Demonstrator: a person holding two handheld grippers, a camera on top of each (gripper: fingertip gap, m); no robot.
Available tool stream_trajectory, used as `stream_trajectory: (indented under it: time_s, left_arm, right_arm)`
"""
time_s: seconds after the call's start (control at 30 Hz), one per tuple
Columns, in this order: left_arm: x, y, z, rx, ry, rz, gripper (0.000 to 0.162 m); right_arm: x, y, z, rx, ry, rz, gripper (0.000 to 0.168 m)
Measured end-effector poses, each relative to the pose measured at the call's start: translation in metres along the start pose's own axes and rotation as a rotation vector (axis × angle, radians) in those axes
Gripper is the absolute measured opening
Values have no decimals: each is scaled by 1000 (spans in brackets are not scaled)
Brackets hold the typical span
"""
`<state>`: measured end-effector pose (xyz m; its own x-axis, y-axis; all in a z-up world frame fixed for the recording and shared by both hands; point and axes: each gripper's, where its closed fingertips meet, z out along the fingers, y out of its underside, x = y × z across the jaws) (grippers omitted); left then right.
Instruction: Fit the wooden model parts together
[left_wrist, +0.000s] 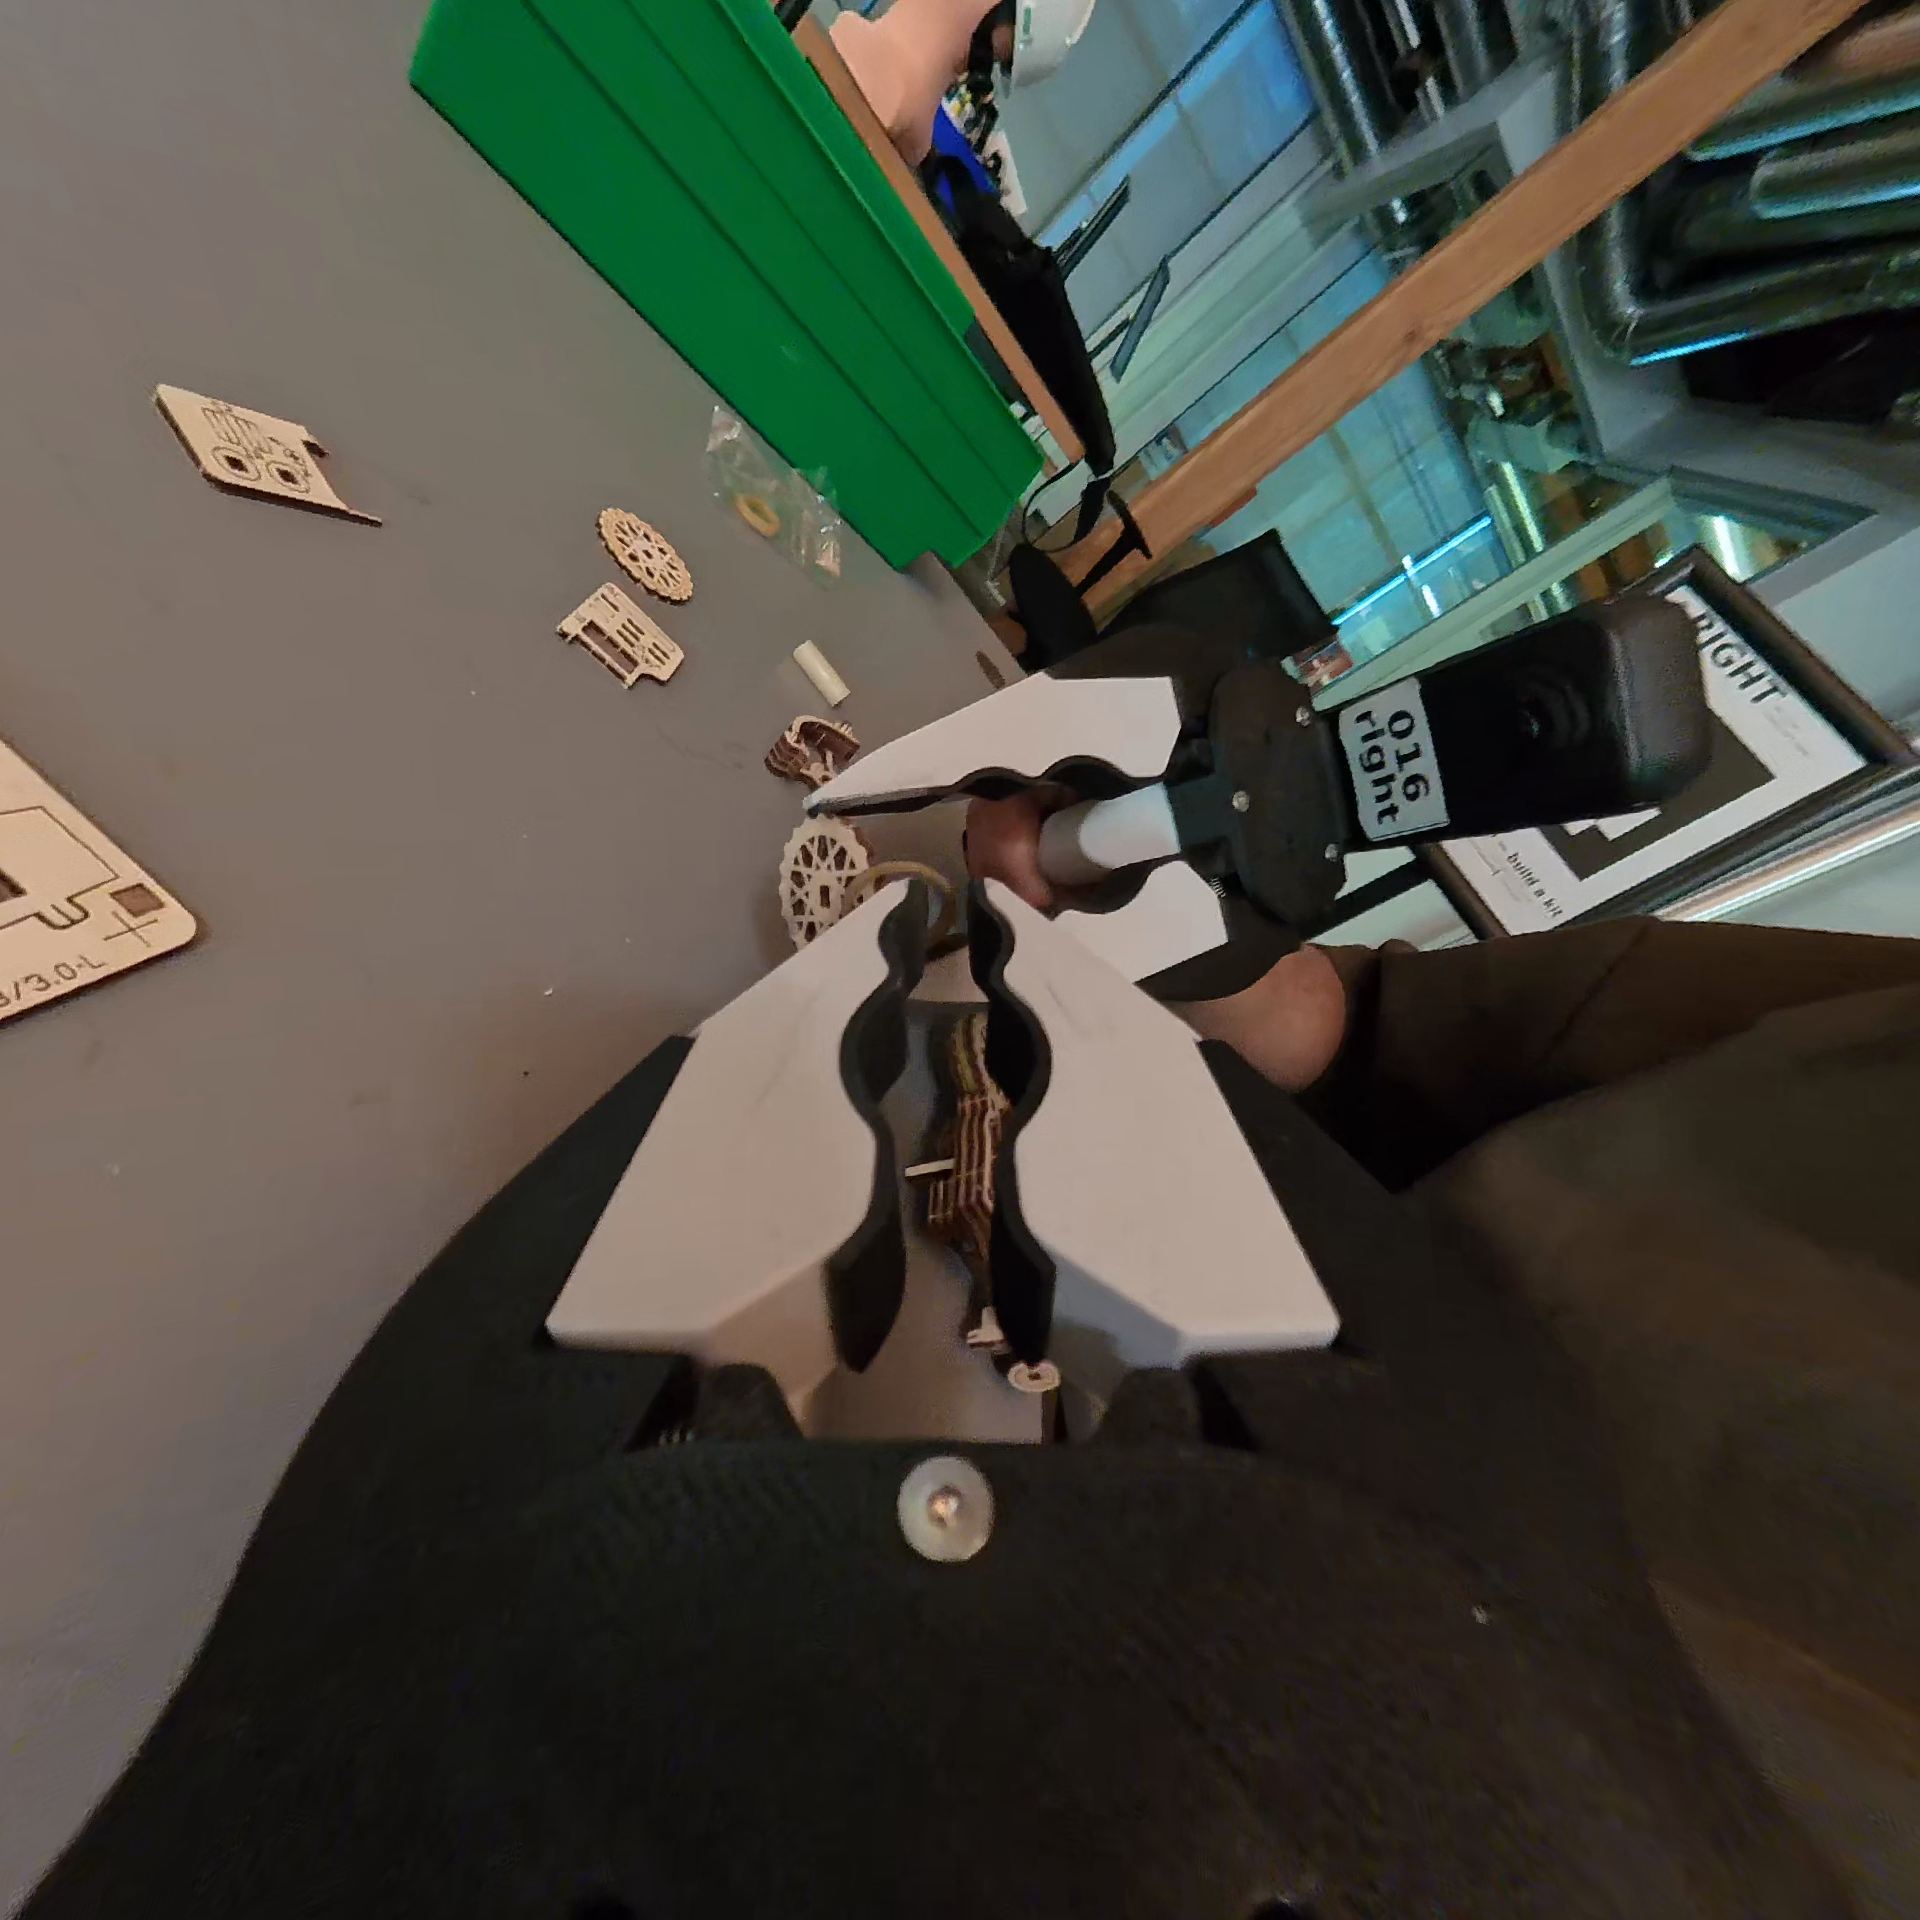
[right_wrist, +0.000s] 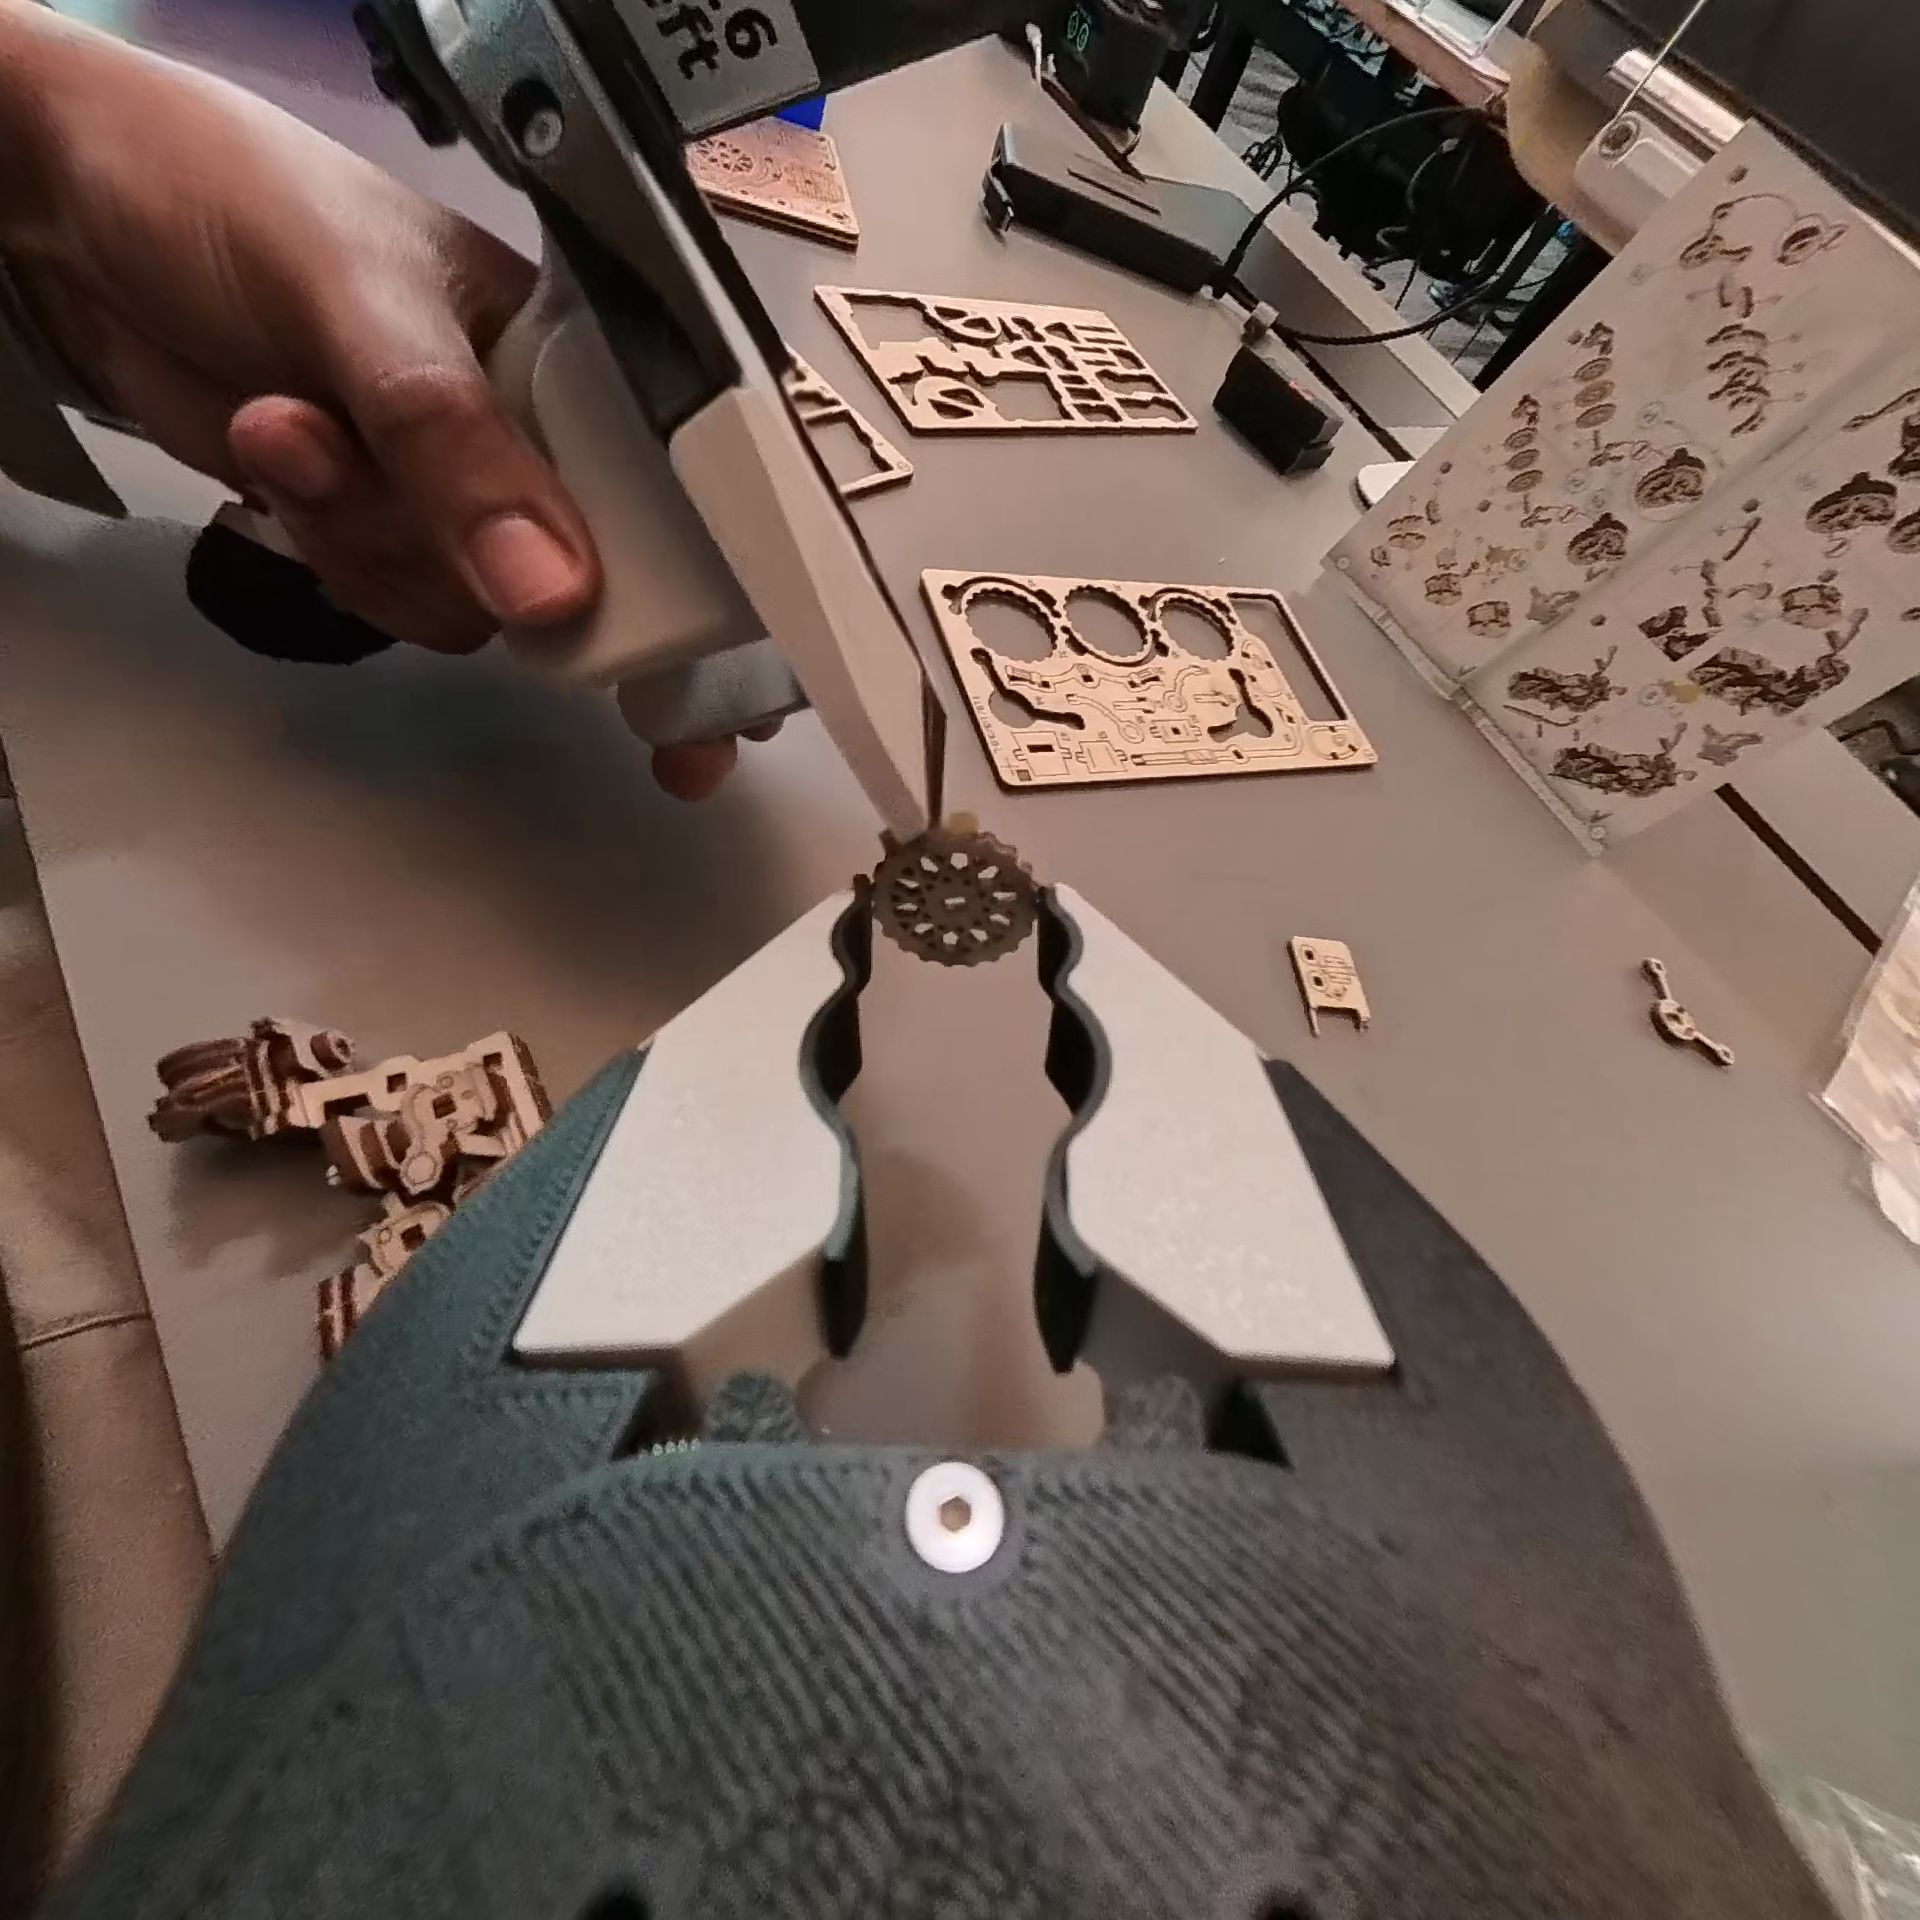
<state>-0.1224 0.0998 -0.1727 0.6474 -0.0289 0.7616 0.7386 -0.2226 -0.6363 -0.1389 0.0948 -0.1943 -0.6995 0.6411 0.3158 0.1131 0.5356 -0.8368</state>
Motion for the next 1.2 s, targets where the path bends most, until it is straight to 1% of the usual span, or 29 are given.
stream_trajectory:
  time_s: [0.73,1.2]
  left_arm:
    - [-16,0,-1,-6,-121,48,3]
    - [-11,-1,-1,2,-73,17,5]
  right_arm:
    - [2,3,0,-15,4,17,31]
    - [2,1,-1,11,-26,73,31]
